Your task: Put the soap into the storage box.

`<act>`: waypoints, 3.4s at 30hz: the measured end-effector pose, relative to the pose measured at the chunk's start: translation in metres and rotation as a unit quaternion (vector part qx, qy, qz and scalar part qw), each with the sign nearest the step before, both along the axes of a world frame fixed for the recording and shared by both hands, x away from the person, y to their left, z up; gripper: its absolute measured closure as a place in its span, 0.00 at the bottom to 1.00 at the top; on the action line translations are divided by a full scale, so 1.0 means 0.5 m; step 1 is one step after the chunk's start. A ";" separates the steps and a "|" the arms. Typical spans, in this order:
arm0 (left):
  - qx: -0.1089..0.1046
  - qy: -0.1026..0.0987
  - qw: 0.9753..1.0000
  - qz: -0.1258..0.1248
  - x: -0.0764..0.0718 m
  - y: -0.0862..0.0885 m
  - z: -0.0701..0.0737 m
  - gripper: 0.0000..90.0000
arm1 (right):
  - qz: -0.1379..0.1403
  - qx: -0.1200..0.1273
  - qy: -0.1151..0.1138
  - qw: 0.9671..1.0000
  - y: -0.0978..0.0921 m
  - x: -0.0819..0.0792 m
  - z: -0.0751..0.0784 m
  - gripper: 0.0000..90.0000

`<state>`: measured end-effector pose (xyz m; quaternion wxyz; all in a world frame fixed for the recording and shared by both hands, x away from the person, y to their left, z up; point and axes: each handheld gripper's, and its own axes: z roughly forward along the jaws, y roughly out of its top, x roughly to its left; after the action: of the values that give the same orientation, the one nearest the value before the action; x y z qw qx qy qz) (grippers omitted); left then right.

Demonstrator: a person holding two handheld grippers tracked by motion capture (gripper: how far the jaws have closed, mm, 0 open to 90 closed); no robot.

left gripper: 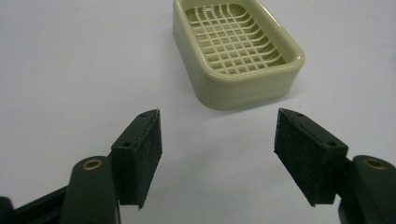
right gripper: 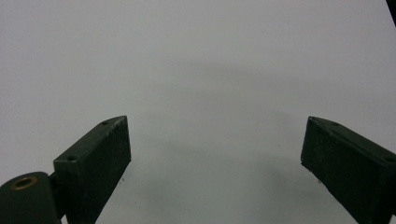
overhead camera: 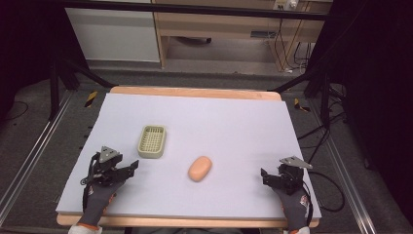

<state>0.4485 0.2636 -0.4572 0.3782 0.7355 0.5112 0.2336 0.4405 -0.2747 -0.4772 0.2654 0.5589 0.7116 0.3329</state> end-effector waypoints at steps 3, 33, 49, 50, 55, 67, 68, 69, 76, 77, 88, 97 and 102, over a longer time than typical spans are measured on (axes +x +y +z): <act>-0.002 -0.003 1.000 -0.005 -0.004 -0.007 0.005 0.37 | -0.001 -0.006 0.002 1.000 0.001 -0.001 0.000 0.10; 0.003 -0.025 0.997 -0.077 -0.029 -0.110 0.033 0.36 | -0.002 -0.013 0.006 1.000 0.006 0.002 -0.003 0.08; -0.004 -0.027 0.995 -0.099 -0.031 -0.142 0.042 0.34 | -0.006 -0.015 0.007 1.000 0.007 0.000 -0.003 0.08; -0.005 -0.027 0.995 -0.100 -0.031 -0.143 0.042 0.34 | -0.006 -0.015 0.007 1.000 0.007 0.000 -0.003 0.08; -0.002 -0.031 0.993 -0.111 -0.027 -0.159 0.053 0.33 | -0.004 -0.011 0.003 1.000 0.007 0.000 -0.002 0.08; 0.009 -0.044 0.991 -0.127 -0.017 -0.194 0.076 0.33 | 0.004 -0.012 -0.004 1.000 0.013 -0.001 0.001 0.08; 0.009 -0.046 0.991 -0.129 -0.013 -0.201 0.084 0.32 | 0.005 -0.013 -0.005 1.000 0.013 -0.001 0.001 0.08; 0.009 -0.046 0.991 -0.129 -0.013 -0.201 0.084 0.32 | 0.005 -0.013 -0.005 1.000 0.013 -0.001 0.001 0.08; 0.000 -0.048 0.989 -0.139 -0.002 -0.231 0.102 0.32 | 0.005 -0.012 -0.005 1.000 0.014 -0.001 0.001 0.08; 0.001 -0.048 0.989 -0.141 -0.001 -0.235 0.104 0.32 | 0.007 -0.014 -0.006 1.000 0.014 -0.001 0.001 0.07; 0.002 -0.042 0.987 -0.157 0.006 -0.274 0.104 0.31 | 0.006 -0.015 -0.004 1.000 0.016 -0.001 0.001 0.07; 0.009 -0.035 0.986 -0.165 0.015 -0.302 0.100 0.30 | 0.008 -0.017 -0.005 1.000 0.016 -0.001 0.001 0.07; 0.017 -0.026 0.985 -0.170 0.020 -0.324 0.089 0.30 | 0.009 -0.017 -0.005 1.000 0.017 -0.001 0.001 0.07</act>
<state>0.4584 0.1017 -0.4127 0.4132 0.8117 0.3647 0.1936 0.4402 -0.2665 -0.4767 0.2753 0.5463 0.7211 0.3254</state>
